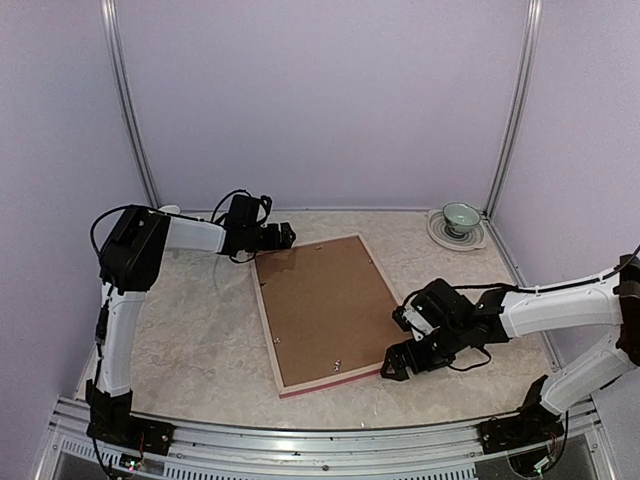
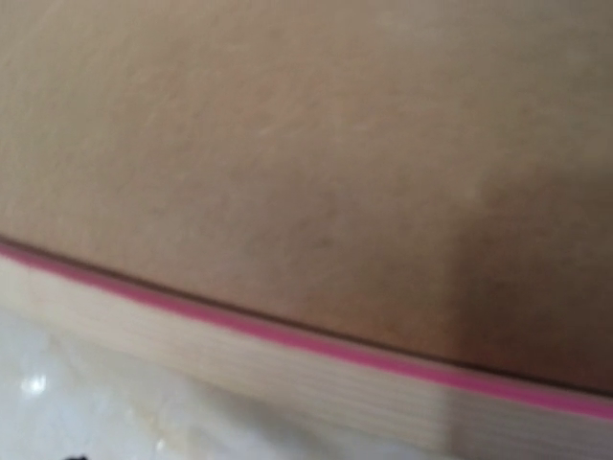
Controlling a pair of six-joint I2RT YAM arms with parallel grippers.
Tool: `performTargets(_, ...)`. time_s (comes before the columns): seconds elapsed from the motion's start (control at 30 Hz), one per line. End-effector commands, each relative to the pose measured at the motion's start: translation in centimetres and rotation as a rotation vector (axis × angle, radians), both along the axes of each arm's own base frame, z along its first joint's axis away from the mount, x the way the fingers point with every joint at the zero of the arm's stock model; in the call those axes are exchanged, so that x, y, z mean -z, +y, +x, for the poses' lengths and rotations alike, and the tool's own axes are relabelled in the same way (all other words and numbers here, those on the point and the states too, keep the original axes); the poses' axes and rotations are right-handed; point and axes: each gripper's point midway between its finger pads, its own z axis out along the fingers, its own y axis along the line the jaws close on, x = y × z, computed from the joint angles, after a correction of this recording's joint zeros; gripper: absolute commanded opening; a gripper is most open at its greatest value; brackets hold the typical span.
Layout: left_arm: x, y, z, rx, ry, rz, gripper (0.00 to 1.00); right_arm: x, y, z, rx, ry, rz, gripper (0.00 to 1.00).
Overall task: Put the photo into the frame
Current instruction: Rotate the photo frame at the center of the board.
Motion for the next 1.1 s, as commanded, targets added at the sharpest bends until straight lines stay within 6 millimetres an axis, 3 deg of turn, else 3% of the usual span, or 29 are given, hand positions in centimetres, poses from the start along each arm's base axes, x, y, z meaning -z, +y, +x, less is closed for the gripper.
performTargets(0.0,1.6,1.4,0.5,-0.031,0.074,0.003,0.99,0.0,-0.9,2.1,0.066,-0.029,-0.004,0.99)
performTargets(0.13,2.7,1.2,0.3,-0.010,0.117,0.001,0.99,-0.1,-1.4,3.5,0.107,-0.044,0.009,0.99)
performTargets(0.3,3.9,0.6,-1.8,0.028,0.191,-0.057,0.99,0.3,-1.5,5.1,0.129,-0.048,0.035,0.99)
performTargets(0.67,1.3,0.1,-6.4,0.032,0.212,-0.107,0.99,-0.3,-1.7,9.9,0.170,-0.085,0.086,0.99)
performTargets(0.87,1.8,-0.8,-9.8,0.044,0.257,-0.084,0.99,-0.4,-2.0,12.4,0.201,-0.100,0.094,0.99)
performTargets(1.07,2.1,0.0,-11.8,0.025,0.259,-0.057,0.99,-0.6,-3.1,14.2,0.238,-0.113,0.086,0.99)
